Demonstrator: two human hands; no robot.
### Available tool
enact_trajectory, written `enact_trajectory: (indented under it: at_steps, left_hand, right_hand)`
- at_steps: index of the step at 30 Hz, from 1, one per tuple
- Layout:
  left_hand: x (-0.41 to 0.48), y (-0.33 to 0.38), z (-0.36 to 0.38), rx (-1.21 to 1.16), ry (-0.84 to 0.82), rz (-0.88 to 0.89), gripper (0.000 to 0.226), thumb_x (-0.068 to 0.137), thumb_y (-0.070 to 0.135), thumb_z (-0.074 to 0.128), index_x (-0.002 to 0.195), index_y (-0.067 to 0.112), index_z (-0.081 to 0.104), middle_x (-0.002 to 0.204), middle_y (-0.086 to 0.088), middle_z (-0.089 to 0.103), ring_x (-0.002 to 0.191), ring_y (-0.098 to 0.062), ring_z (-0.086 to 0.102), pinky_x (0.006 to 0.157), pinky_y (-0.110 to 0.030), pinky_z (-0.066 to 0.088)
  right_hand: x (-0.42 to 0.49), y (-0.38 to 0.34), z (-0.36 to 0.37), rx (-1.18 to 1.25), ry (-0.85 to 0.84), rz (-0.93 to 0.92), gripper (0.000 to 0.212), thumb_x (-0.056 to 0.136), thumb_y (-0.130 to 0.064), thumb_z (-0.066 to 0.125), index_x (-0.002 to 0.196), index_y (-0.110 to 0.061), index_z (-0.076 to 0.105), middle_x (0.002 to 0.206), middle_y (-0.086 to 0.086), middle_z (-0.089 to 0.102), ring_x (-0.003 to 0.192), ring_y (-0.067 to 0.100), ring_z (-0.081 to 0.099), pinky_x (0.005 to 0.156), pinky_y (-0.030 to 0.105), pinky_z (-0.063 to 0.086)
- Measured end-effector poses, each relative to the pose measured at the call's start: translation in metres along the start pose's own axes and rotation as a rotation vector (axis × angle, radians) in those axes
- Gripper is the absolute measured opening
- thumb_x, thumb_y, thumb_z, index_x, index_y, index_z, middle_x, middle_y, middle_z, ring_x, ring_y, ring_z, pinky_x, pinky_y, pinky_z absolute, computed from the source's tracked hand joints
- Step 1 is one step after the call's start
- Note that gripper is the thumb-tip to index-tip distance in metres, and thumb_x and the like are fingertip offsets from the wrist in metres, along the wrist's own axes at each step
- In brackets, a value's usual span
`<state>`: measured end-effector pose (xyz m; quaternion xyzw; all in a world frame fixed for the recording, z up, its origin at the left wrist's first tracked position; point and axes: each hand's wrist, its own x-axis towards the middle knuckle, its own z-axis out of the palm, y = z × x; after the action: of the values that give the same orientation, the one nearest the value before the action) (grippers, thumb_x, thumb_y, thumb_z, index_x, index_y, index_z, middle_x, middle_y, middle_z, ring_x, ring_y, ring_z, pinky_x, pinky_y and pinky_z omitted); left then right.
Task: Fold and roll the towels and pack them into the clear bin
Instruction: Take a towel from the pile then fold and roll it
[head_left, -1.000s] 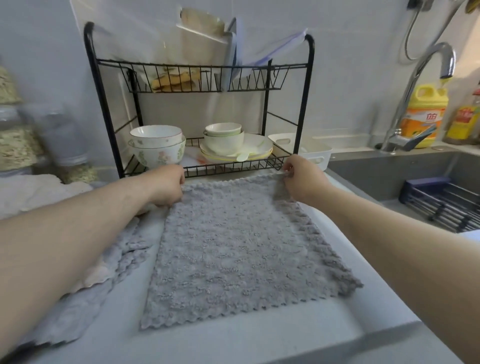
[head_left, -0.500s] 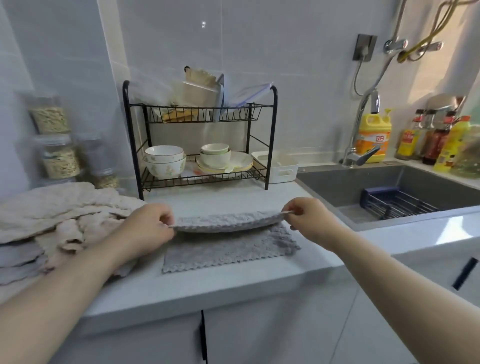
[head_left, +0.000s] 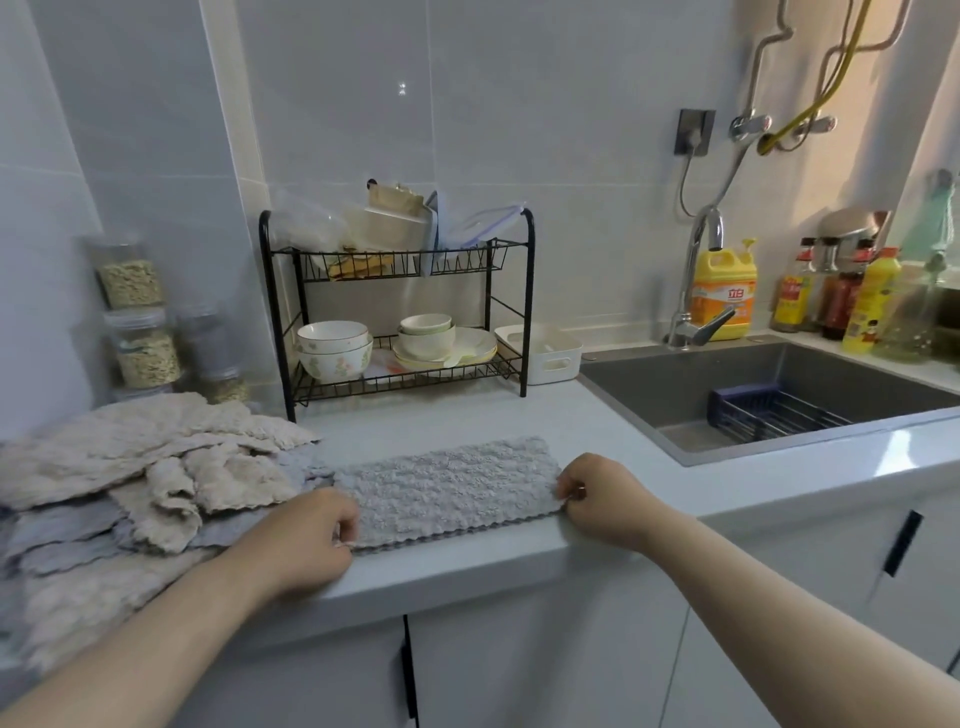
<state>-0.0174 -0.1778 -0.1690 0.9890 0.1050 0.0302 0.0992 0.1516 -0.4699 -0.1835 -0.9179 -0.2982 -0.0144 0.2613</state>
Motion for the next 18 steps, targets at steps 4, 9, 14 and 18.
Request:
enact_trajectory:
  at_steps: [4, 9, 14, 18]
  left_hand:
    - [-0.002, 0.018, -0.006, 0.032, 0.063, 0.0, 0.018, 0.082, 0.042, 0.057, 0.076, 0.027, 0.065, 0.098, 0.014, 0.048, 0.088, -0.004, 0.054, 0.082, -0.028, 0.048]
    - [0.034, 0.045, -0.015, -0.005, 0.022, 0.108, 0.06, 0.086, 0.051, 0.059, 0.14, 0.032, 0.043, 0.144, 0.008, 0.038, 0.132, -0.013, 0.036, 0.108, -0.031, 0.031]
    - [0.075, 0.041, 0.006, 0.056, -0.307, 0.024, 0.127, 0.046, 0.095, 0.047, 0.152, 0.039, 0.004, 0.162, -0.002, -0.002, 0.149, -0.022, 0.001, 0.121, -0.042, 0.006]
    - [0.09, 0.04, 0.007, 0.08, -0.393, 0.029, 0.149, 0.024, 0.101, 0.035, 0.153, 0.036, 0.001, 0.162, -0.002, -0.005, 0.149, -0.022, -0.002, 0.12, -0.039, 0.002]
  right_hand:
    - [0.007, -0.005, -0.008, 0.144, 0.134, 0.16, 0.025, 0.079, -0.007, 0.052, 0.09, -0.01, 0.074, 0.089, 0.0, 0.063, 0.084, 0.016, 0.057, 0.075, 0.024, 0.044]
    - [0.043, -0.008, -0.016, 0.579, 0.101, 0.587, 0.01, 0.074, -0.008, 0.055, 0.074, -0.008, 0.046, 0.076, 0.014, 0.045, 0.068, 0.027, 0.046, 0.067, 0.038, 0.052]
    - [0.08, -0.011, -0.015, 0.736, -0.064, 0.75, 0.018, 0.083, -0.009, 0.066, 0.095, -0.005, 0.053, 0.07, 0.008, 0.045, 0.052, 0.017, 0.041, 0.049, 0.023, 0.039]
    - [0.1, -0.003, -0.002, 0.611, -0.215, 0.735, 0.018, 0.079, -0.015, 0.071, 0.085, -0.009, 0.056, 0.081, 0.005, 0.06, 0.068, 0.019, 0.058, 0.063, 0.022, 0.047]
